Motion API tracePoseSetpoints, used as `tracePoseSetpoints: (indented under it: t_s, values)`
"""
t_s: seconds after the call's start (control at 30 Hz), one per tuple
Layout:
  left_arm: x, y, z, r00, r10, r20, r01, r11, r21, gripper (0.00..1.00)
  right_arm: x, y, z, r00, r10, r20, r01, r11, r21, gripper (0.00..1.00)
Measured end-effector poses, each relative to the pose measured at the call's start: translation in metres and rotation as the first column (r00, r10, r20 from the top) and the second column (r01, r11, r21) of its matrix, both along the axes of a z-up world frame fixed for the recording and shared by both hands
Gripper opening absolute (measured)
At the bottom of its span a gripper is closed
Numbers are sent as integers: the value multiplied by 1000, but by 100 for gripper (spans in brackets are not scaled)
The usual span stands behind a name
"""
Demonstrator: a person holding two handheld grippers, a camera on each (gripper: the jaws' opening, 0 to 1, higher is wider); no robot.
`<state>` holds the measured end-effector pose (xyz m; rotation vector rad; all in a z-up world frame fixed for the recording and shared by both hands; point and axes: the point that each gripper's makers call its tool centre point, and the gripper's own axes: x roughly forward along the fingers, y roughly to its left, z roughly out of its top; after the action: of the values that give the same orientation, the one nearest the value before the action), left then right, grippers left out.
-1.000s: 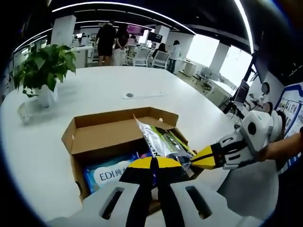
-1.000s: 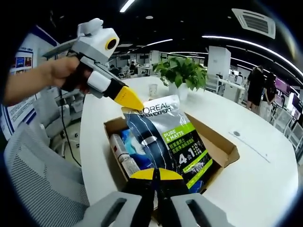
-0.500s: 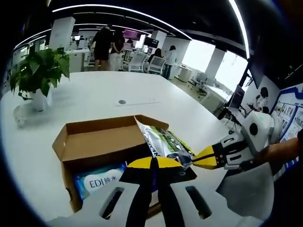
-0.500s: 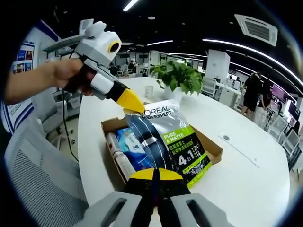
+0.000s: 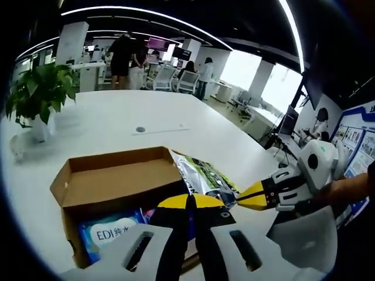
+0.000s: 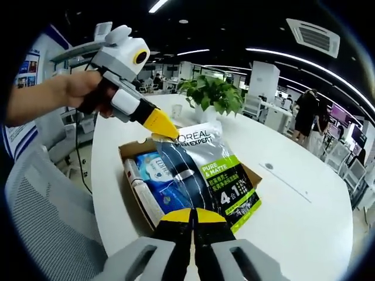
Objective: Operate the shoe box by opening the lid, removing the specified soft item, and placing it in the target area until the item is outside and the box remains undamaged.
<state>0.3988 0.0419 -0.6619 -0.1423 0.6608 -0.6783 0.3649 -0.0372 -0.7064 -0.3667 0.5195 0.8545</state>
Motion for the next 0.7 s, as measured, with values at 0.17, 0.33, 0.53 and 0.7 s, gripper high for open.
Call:
tracePoseSetpoints:
  t_s: [0.17,0.33,0.53,0.7]
  values:
    - [2,-15,-3,1000,-19,-1,19,1000,1,0,1,-15,-1,1000,-20,-3,19,1000,-5,0]
    - [3,-28,-7,999,-45,-4,45,999,13,0,1,-28,-5,999,-41,-9,41,999,-9,0]
    - [4,-41,-13,998,-70,-8,70,997,28,0,1,-42,-12,998,-62,-18,62,998,-17,0]
    - [3,-53,-22,996,-84,-19,85,996,36,0,1,-53,-19,996,-79,-28,79,997,-25,0]
